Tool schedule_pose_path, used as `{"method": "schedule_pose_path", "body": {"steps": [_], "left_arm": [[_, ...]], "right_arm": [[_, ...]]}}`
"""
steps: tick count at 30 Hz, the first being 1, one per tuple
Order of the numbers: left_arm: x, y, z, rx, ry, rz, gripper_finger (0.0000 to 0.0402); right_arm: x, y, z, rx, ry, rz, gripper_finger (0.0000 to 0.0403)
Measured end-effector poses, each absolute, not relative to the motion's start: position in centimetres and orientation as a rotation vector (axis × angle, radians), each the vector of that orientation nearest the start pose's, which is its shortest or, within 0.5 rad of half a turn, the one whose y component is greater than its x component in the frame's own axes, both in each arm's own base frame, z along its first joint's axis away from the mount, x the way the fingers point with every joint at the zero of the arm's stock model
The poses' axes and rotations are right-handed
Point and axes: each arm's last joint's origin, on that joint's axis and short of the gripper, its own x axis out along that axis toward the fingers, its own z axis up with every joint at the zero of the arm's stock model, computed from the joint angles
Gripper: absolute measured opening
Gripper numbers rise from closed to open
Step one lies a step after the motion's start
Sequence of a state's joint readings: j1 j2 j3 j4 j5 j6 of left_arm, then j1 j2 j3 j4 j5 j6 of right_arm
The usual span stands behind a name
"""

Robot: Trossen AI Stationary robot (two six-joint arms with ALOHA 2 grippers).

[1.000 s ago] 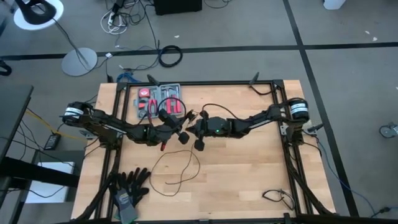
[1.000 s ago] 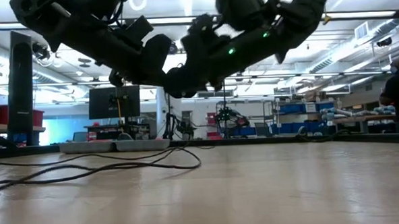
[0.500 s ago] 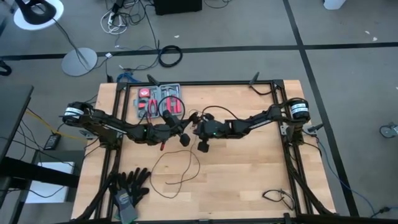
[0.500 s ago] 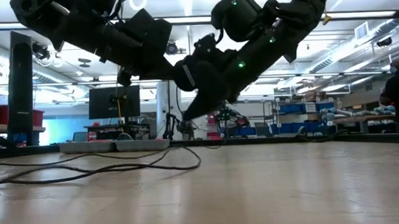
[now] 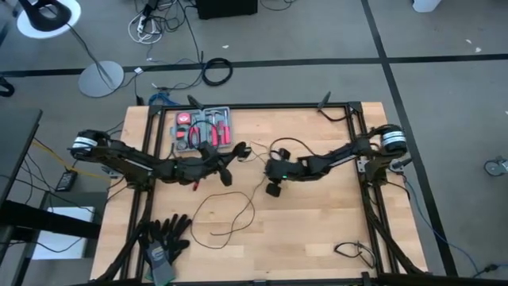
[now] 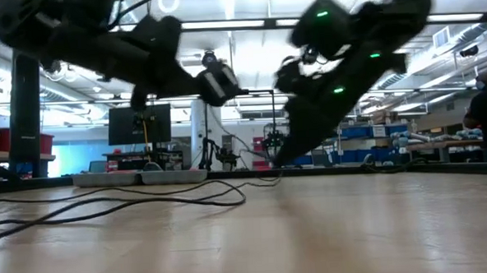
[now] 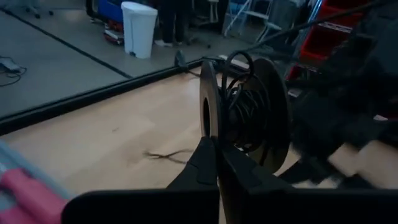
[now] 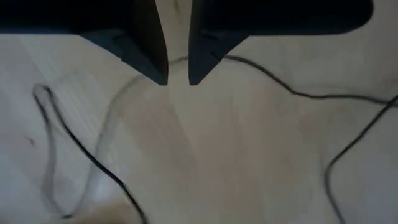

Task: Coil cords
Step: Coil the black wire onto the spool

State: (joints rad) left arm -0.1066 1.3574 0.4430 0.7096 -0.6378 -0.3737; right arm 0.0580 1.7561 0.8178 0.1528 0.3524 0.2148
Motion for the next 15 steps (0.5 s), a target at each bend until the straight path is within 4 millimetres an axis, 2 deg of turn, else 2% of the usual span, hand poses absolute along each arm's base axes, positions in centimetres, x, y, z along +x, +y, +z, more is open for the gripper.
{"method": "schedule_pose_path", "body": {"steps": [3,6,9,11,15], "left_arm": [[23.7,-0.8,18.2,-0.314,0.027,0.548,0.0],[22.6,-0.7,17.5,-0.329,-0.009,0.538,0.0],[22.2,-0.7,17.3,-0.335,-0.024,0.529,0.0],[22.2,-0.7,17.3,-0.328,-0.019,0.524,0.0],[22.5,-0.8,17.7,-0.301,-0.028,0.501,0.0]], "right_arm": [[30.3,1.1,13.5,0.085,0.601,-0.347,0.0054],[27.9,1.2,13.3,0.15,0.331,-0.317,0.005],[26.7,1.1,12.8,0.19,0.106,-0.292,0.005],[27.2,0.9,12.1,0.155,0.068,-0.298,0.0051],[30.8,0.5,11.4,0.07,0.051,-0.315,0.0052]]}}
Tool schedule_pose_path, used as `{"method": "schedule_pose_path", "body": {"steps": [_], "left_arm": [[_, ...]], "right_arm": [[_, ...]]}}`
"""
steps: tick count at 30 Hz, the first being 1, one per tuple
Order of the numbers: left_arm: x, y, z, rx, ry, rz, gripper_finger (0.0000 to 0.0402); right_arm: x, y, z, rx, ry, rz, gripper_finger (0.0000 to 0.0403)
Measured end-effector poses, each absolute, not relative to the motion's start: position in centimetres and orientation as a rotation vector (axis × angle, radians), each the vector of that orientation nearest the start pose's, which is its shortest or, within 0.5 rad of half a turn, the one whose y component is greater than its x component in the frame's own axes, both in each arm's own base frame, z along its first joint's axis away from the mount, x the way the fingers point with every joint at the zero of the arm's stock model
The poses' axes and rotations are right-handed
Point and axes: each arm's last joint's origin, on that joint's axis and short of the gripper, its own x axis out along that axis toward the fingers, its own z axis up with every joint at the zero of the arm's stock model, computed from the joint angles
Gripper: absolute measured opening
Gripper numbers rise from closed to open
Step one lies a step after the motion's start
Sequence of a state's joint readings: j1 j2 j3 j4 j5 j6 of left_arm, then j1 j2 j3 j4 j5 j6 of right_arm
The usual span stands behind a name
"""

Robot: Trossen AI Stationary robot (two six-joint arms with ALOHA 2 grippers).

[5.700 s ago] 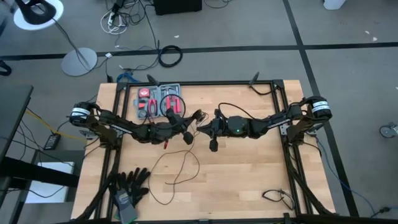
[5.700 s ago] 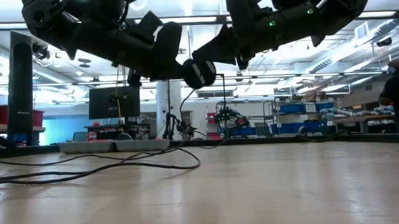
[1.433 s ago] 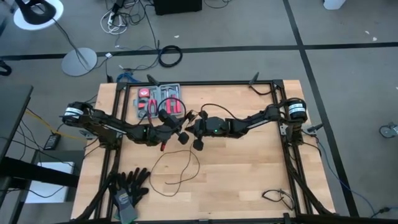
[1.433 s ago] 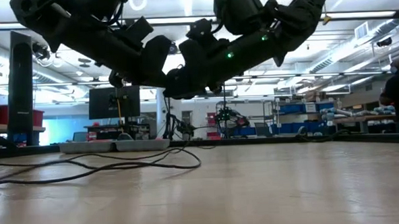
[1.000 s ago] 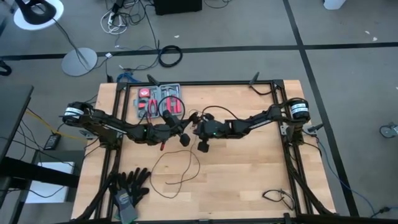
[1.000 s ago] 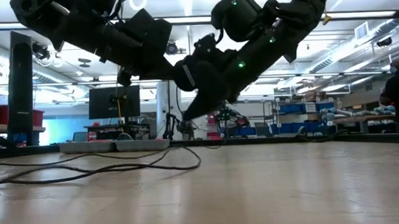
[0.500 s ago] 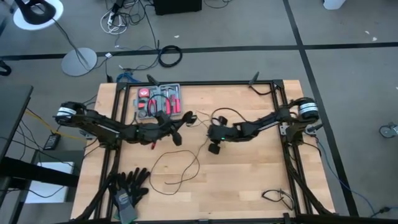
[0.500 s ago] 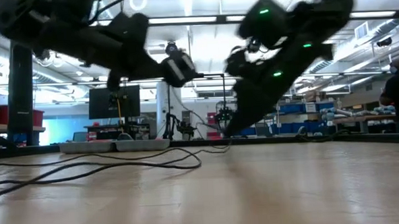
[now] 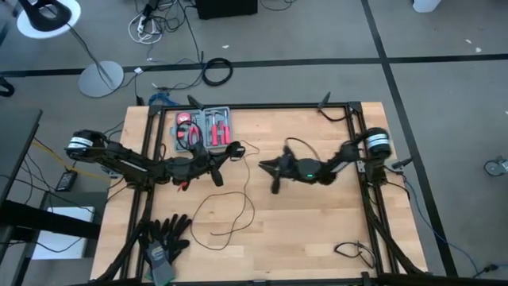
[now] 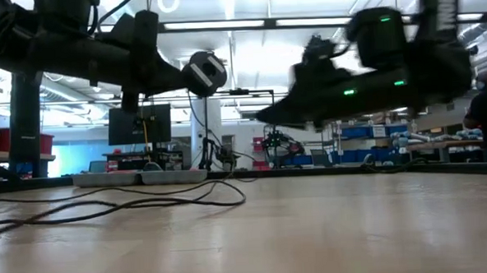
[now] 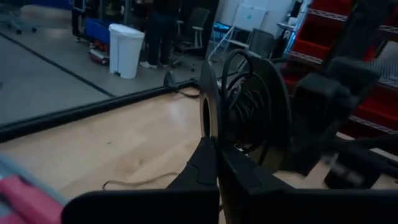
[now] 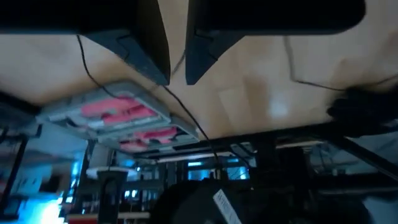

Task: Coil cords
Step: Coil the black wire onto the spool

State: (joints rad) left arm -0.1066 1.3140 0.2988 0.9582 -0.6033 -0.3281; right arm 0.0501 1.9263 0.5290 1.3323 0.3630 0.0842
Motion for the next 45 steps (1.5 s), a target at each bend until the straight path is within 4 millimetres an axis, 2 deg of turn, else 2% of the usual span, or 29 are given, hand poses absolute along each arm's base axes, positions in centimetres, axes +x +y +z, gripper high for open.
{"method": "schedule_pose_path", "body": {"steps": [5,11,15,17,31,34,37,39,45], "left_arm": [[22.6,-0.8,18.1,-0.3,-0.049,0.489,0.0],[22.7,-0.9,18.1,-0.302,-0.051,0.467,0.0],[22.7,-0.9,18.1,-0.303,-0.05,0.462,0.0],[22.7,-0.9,18.1,-0.303,-0.051,0.462,0.0],[22.7,-1.0,18.4,-0.317,-0.078,0.422,0.0],[22.8,-1.0,18.6,-0.324,-0.095,0.393,0.0],[22.8,-1.0,18.7,-0.325,-0.096,0.387,0.0],[22.8,-1.0,18.6,-0.324,-0.092,0.388,0.0],[22.7,-1.0,17.8,-0.307,-0.008,0.406,0.0]], "right_arm": [[34.5,-0.1,11.1,-0.034,0.033,-0.345,0.0052],[36.9,0.0,10.5,-0.187,0.137,-0.333,0.0052],[38.1,-0.4,10.8,-0.212,0.21,-0.339,0.0052],[38.5,-0.7,11.2,-0.208,0.194,-0.345,0.0052],[38.6,-1.3,11.2,-0.206,0.203,-0.359,0.0051],[38.6,-1.5,11.2,-0.201,0.202,-0.364,0.004],[38.6,-1.8,11.2,-0.14,0.195,-0.377,0.001],[38.6,-1.9,11.3,-0.117,0.191,-0.387,0.0007],[37.9,-2.0,13.9,-0.112,0.246,-0.411,0.0003]]}}
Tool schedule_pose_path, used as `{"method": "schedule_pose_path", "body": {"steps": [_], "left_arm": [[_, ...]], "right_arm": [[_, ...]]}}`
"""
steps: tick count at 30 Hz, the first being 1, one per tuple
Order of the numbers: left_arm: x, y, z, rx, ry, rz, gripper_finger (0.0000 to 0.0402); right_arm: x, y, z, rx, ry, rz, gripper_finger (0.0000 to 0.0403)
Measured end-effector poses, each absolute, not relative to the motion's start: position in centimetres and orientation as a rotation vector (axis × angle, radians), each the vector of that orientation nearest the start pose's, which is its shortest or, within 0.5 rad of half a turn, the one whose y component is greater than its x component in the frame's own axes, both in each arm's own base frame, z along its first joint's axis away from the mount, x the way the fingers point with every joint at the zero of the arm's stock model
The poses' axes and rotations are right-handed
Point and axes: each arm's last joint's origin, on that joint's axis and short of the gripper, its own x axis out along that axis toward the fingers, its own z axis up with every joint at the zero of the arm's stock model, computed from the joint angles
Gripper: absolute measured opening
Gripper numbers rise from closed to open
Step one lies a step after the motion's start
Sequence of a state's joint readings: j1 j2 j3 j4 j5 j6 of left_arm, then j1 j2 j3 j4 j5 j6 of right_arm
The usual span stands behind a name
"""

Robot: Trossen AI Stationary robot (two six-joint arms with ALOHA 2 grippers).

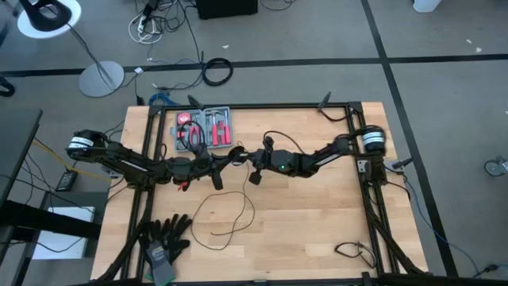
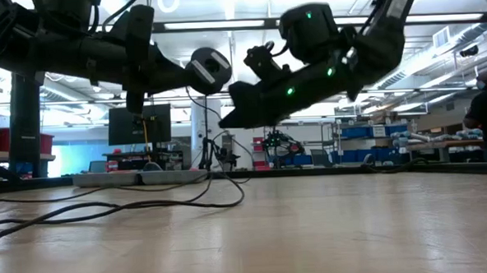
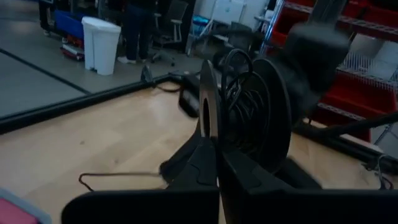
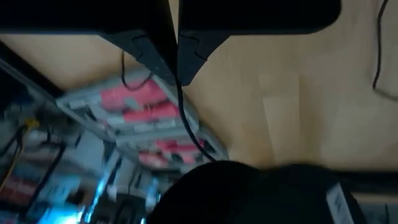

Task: Coil cords
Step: Coil the black wire onto the spool

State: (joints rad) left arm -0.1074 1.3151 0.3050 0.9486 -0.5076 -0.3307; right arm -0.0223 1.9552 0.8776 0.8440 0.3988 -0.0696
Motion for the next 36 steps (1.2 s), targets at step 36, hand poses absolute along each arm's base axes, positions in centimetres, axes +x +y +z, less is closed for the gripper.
{"method": "schedule_pose_path", "body": {"steps": [36], "left_arm": [[24.9,-0.4,19.5,-0.127,0.192,0.802,0.0]], "right_arm": [[38.6,-1.5,22.9,0.099,0.233,-0.295,0.0]]}}
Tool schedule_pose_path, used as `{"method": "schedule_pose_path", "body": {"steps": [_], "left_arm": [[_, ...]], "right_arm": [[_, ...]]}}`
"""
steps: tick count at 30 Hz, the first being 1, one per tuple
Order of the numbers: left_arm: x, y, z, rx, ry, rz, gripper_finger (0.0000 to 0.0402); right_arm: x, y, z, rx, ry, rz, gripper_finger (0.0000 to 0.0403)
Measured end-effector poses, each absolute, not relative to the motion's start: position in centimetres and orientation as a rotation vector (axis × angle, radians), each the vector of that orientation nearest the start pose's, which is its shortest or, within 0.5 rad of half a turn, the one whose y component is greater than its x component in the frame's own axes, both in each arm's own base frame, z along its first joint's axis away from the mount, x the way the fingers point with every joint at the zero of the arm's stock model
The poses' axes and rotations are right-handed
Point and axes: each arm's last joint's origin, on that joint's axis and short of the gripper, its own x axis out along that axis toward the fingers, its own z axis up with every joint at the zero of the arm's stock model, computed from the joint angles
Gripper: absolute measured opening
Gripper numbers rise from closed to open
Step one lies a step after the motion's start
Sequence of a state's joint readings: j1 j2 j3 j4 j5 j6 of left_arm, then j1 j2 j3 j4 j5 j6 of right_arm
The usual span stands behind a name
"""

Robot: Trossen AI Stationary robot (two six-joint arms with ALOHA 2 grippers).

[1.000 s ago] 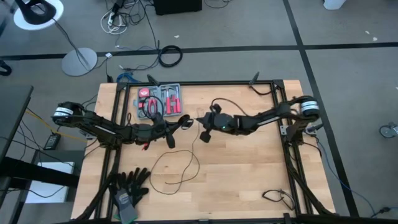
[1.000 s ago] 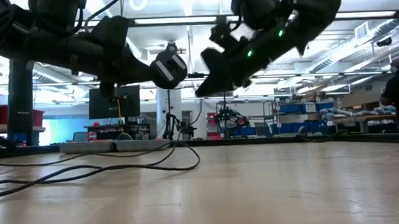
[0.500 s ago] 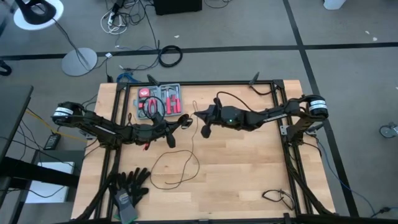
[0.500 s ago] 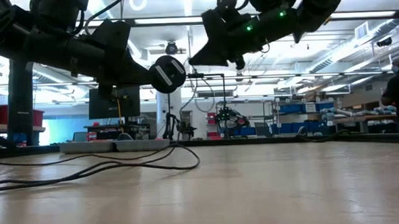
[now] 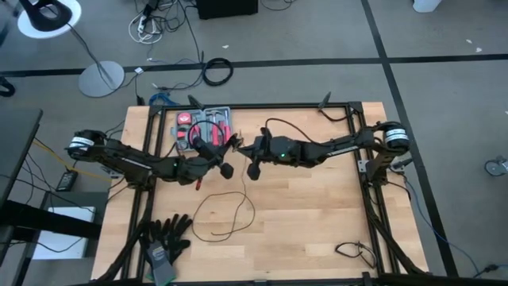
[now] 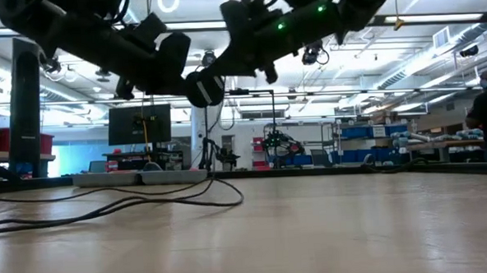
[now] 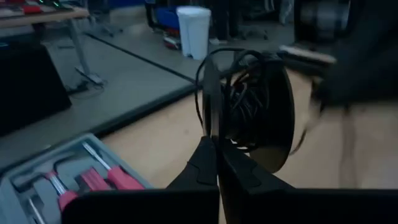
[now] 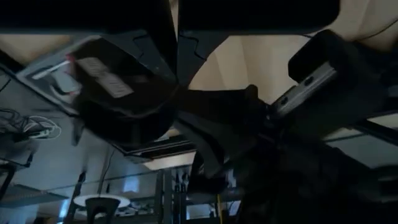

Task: Coil cords
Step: Coil the black wire onto the spool

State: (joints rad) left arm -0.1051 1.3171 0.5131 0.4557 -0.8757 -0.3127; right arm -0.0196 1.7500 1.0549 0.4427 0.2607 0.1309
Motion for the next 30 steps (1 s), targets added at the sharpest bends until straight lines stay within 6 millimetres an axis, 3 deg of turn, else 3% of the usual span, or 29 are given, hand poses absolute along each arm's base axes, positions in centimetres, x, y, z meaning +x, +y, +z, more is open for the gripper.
{"method": "schedule_pose_path", "body": {"steps": [5,18,24,30], "left_arm": [[24.9,-0.3,19.5,-0.104,0.215,0.855,0.0],[25.2,-0.5,20.3,-0.179,0.126,0.817,0.0],[25.5,-0.6,20.9,-0.221,0.072,0.762,0.0],[25.6,-0.7,20.9,-0.246,0.078,0.707,0.0]], "right_arm": [[39.3,-0.6,22.2,0.061,0.245,-0.269,0.0001],[39.6,-0.6,22.1,0.085,0.231,-0.272,0.0016],[39.5,-0.3,21.7,0.091,0.27,-0.204,0.004],[39.0,-0.3,20.2,0.084,0.427,-0.219,0.0085]]}}
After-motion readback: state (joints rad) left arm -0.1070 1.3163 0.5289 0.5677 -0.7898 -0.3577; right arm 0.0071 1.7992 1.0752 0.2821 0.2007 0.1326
